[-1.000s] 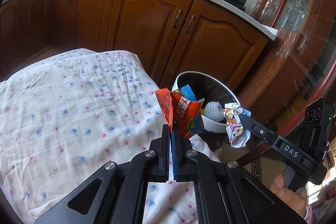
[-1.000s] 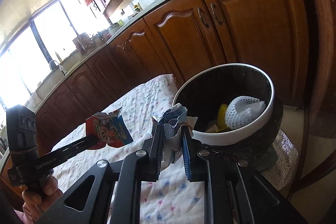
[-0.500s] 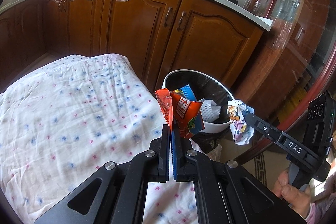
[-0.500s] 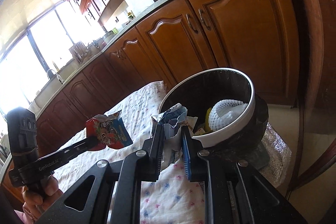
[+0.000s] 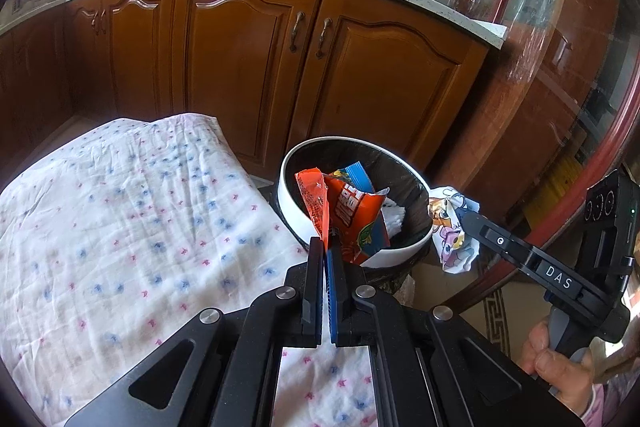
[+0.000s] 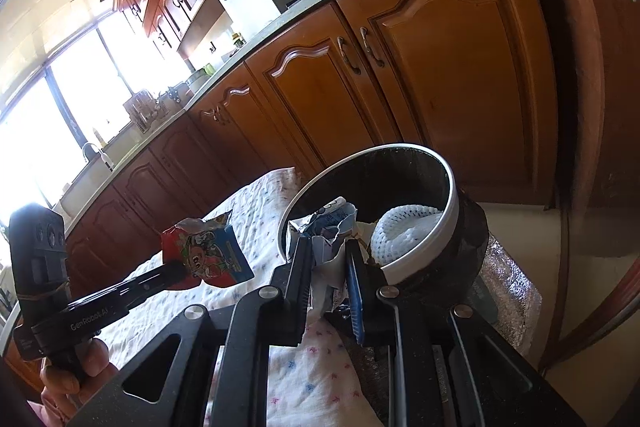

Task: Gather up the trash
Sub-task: 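Carry the snack bag and crumpled wrappers over the bin and release both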

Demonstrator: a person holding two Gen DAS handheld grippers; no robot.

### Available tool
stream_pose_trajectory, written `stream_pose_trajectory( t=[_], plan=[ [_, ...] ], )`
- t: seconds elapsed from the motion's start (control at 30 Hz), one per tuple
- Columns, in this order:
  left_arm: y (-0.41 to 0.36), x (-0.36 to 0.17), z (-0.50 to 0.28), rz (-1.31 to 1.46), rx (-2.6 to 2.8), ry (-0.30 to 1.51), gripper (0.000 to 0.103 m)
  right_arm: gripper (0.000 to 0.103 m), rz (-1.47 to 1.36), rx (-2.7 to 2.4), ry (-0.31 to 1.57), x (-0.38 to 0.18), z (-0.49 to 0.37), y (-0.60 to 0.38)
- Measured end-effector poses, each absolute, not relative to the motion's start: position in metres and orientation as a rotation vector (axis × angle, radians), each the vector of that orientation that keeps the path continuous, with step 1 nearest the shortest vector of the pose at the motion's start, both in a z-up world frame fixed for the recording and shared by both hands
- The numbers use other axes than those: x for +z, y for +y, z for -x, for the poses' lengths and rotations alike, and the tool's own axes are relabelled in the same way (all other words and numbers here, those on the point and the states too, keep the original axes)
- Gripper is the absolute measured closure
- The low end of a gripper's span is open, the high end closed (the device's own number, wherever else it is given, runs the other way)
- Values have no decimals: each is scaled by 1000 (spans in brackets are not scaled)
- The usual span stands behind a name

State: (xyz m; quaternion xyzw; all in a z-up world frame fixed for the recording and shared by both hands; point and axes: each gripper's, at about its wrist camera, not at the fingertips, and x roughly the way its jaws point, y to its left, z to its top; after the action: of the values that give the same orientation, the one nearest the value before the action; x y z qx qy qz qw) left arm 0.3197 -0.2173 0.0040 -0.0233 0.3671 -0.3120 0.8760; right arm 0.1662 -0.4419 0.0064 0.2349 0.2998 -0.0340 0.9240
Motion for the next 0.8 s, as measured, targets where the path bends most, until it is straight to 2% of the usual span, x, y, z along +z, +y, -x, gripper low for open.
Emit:
stream_pose_trajectory(
  t=[0.8],
  plan=[
    [-290,-4,-369,-79,-625,790,103,86,-416,-118,633,13,-210,-470]
  ],
)
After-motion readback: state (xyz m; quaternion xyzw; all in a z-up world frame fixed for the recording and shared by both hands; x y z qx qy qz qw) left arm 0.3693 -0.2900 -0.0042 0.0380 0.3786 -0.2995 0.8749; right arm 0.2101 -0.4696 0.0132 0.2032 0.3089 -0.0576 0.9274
